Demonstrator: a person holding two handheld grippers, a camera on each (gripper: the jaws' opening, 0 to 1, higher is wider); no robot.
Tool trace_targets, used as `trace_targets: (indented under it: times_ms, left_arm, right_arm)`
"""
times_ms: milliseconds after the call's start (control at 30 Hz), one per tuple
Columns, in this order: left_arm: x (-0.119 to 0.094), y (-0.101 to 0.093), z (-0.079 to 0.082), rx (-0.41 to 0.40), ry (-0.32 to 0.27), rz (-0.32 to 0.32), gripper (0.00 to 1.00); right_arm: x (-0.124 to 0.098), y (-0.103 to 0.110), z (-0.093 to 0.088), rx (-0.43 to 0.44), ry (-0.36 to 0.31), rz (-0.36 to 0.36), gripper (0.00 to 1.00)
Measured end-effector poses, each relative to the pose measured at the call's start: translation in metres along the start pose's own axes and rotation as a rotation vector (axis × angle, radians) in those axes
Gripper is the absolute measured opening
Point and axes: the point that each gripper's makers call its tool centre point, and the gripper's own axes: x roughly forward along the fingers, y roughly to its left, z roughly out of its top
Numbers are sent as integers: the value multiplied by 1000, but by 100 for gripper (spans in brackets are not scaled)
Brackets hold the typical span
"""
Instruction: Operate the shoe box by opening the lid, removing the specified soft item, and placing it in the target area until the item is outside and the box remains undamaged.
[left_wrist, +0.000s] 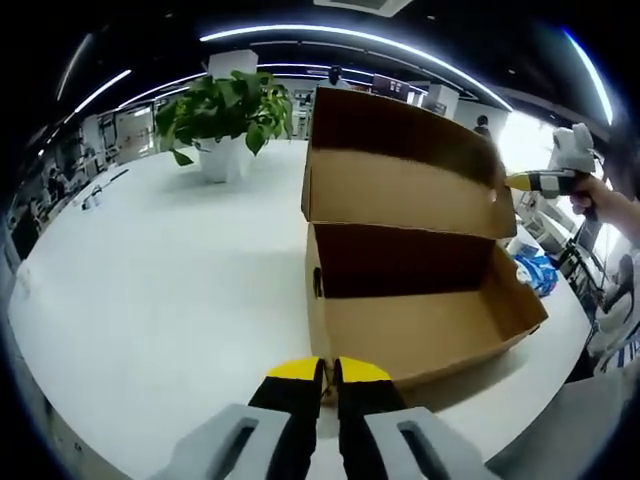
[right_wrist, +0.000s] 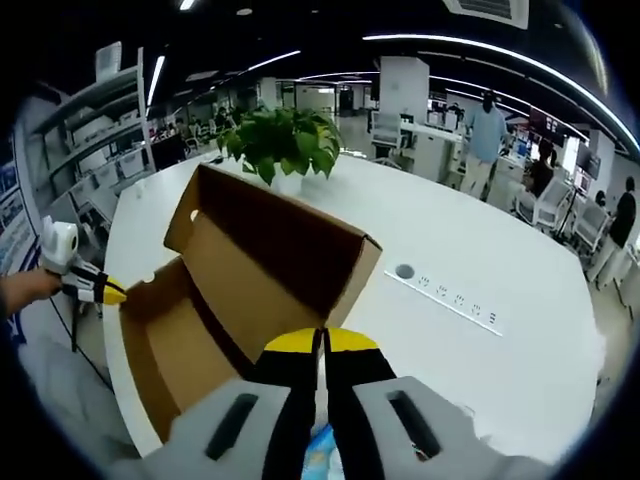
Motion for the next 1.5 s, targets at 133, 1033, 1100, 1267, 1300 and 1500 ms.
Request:
trace_targets:
  times_ms: [133,1033,1100,1267,1300,1500]
  left_arm:
    - [0,0,0,4,0,0,4]
    - [-1,-3,2,16,-2,-12,12]
    - [-2,-4,2,25,-1,-14,12]
    - [-4,-7,7,52,-10,-19,14]
    - [-6,-7,10,58,-16,-18,15]
    - [-15,-4,33,74,-69,-14,18]
  right_arm:
    - [-7,5,-2,15,-20,-10,0]
    - [-40,38,-26,65,-85,-32,0]
    - [-41,40,-27,63,-85,-34,0]
    - [-43,44,-32,56,-87,-40,0]
    - [-44,45,-33,55,-87,-40,0]
    - [-47,51,-40,47,-79,-44,0]
